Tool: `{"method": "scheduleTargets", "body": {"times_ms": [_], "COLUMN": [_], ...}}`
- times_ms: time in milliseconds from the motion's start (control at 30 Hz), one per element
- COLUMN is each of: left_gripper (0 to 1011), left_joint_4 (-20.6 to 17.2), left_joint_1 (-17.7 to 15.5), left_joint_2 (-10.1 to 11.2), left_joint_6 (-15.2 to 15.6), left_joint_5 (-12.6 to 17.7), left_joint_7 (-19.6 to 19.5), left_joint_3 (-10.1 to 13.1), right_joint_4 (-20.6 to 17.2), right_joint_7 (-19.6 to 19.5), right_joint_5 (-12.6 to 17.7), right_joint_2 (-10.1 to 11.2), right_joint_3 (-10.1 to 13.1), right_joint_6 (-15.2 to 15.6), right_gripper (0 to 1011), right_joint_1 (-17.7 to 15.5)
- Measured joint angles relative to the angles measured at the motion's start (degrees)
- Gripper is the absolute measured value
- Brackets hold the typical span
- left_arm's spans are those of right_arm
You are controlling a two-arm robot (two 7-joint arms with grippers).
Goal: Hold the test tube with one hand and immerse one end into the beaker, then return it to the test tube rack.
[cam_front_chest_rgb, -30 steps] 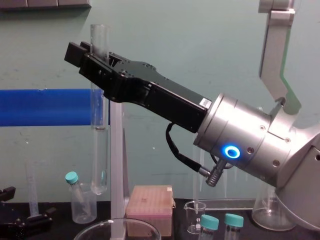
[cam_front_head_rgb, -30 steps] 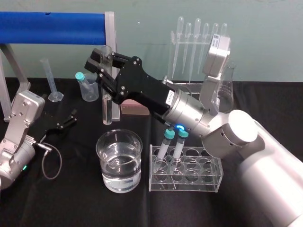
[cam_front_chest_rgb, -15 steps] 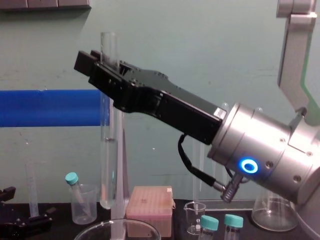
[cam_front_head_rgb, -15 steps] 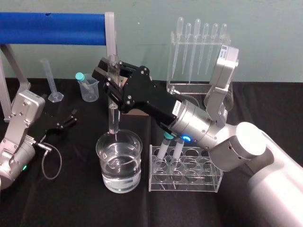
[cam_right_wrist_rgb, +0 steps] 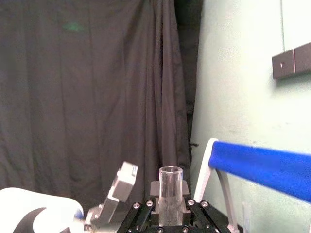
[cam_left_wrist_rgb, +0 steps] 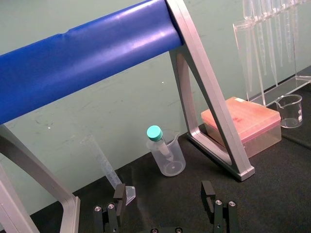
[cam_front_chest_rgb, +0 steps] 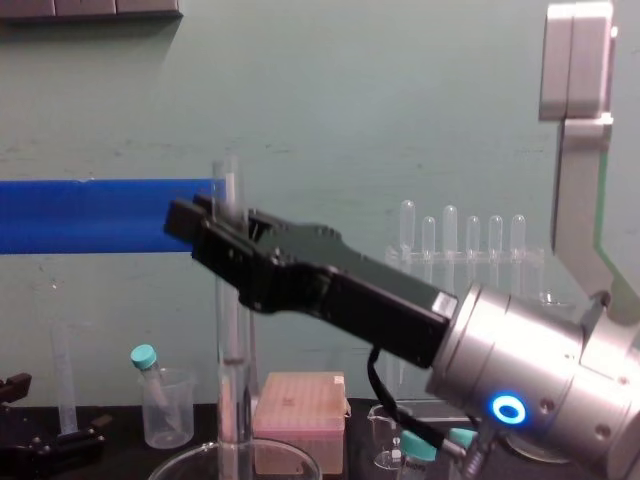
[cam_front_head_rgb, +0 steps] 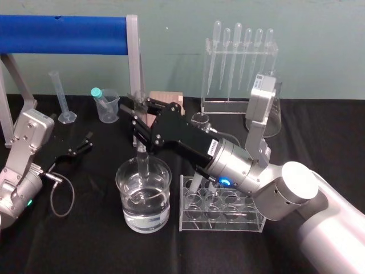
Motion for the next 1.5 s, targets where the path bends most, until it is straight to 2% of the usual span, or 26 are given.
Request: {"method": "scheduleTargets", "body": {"times_ms": [233, 600, 767, 1100, 1500], "left_gripper": [1000, 1000, 1000, 1000, 1000], "left_joint_4": [0.0, 0.0, 0.0, 0.0, 0.0], "left_joint_1": [0.0, 0.0, 0.0, 0.0, 0.0], "left_joint_2": [0.0, 0.0, 0.0, 0.0, 0.0], "left_joint_6": [0.0, 0.0, 0.0, 0.0, 0.0], "left_joint_5": [0.0, 0.0, 0.0, 0.0, 0.0], "left_joint_7": [0.0, 0.0, 0.0, 0.0, 0.0], "left_joint_3": [0.0, 0.0, 0.0, 0.0, 0.0], "right_joint_4": [2.66, 9.45, 10.97, 12.15, 11.85], "right_joint_7": [1.37, 4.96, 5.48, 5.54, 5.47], "right_joint_5": [-0.26, -0.28, -0.38, -0.65, -0.86], "right_joint_2": [-0.28, -2.35, -2.72, -2.83, -2.58], "right_joint_3": [-0.5, -1.55, -1.81, -1.89, -1.7], "right_joint_6": [-0.1, -1.46, -1.34, -0.51, -0.26], "right_gripper": [222, 222, 222, 222, 222], "right_joint_1": [0.53, 2.57, 2.79, 2.61, 2.57]}}
